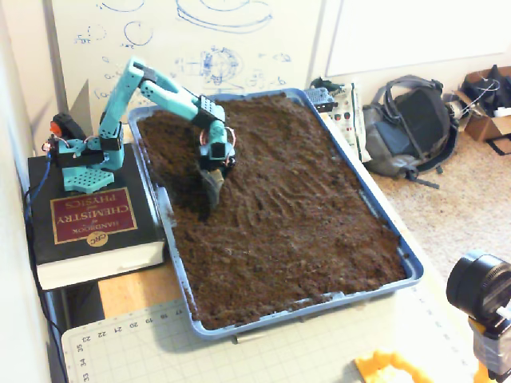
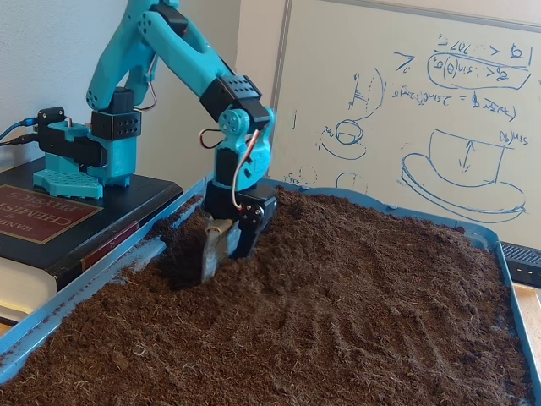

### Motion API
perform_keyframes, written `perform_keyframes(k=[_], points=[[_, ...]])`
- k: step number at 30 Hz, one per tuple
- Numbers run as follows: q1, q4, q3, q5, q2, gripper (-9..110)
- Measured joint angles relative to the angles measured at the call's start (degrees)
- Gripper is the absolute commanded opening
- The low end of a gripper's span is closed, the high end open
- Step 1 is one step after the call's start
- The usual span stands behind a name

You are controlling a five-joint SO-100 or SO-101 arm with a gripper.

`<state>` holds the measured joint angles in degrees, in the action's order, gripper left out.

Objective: Build a berm.

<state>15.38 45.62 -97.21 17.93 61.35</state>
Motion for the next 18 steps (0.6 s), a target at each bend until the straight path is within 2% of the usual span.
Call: perform_keyframes(k=[18], points=[[-1.7,0.7,5.8,3.5,-3.5,0]])
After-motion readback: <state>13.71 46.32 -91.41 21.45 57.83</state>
